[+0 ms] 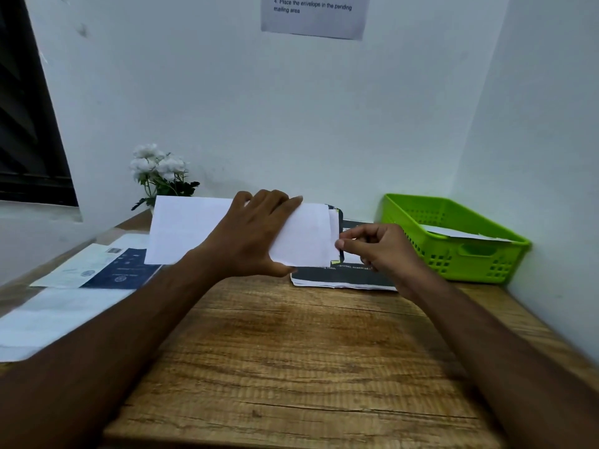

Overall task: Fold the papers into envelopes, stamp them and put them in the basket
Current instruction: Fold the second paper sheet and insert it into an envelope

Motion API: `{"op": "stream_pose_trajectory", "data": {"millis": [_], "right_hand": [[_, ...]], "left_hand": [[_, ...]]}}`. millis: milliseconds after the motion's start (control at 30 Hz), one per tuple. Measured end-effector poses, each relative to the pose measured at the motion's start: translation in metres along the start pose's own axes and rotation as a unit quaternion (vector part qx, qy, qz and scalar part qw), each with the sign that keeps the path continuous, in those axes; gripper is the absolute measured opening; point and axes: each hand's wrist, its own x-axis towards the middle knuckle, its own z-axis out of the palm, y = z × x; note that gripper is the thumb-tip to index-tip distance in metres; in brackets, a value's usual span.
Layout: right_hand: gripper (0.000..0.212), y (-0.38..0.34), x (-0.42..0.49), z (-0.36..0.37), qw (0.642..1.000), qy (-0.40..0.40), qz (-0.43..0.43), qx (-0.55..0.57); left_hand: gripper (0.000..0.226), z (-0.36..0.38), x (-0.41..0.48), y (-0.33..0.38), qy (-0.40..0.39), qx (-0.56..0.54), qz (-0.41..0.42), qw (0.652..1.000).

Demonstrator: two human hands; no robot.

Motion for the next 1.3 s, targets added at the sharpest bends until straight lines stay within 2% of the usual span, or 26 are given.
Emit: {"op": "stream_pose_trajectory", "data": {"millis": [300, 800, 867, 967, 1133, 1300], "right_hand": [[0.010, 0.003, -0.001, 0.008, 0.999, 0.015, -0.038, -0.018], [0.010, -0.002, -0.005, 0.011, 0.999, 0.015, -0.041, -0.016], [0.005, -0.002, -0.003, 0.011, 0.999, 0.039, -0.035, 0.002], [0.011, -0.004, -0.001, 0.007, 0.996, 0.084, -0.010, 0.037], [0.026, -0.008, -0.006, 0.005, 0.996, -0.004, 0.065, 0.054], [0.026, -0.009, -0.007, 0.003, 0.992, -0.043, 0.099, 0.058]], "left_hand": [[0.105, -0.002, 0.000, 0.006, 0.005, 0.003, -0.003, 1.000], [0.105, 0.000, 0.001, 0.010, 0.003, 0.005, 0.003, 1.000], [0.103, -0.001, 0.000, 0.010, 0.005, -0.012, 0.002, 1.000], [0.091, -0.001, 0.000, 0.011, 0.005, -0.008, 0.008, 1.000], [0.081, -0.001, 0.002, 0.013, 0.001, 0.029, 0.026, 0.999], [0.082, -0.001, 0.001, 0.011, 0.006, 0.039, 0.032, 0.999]]}}
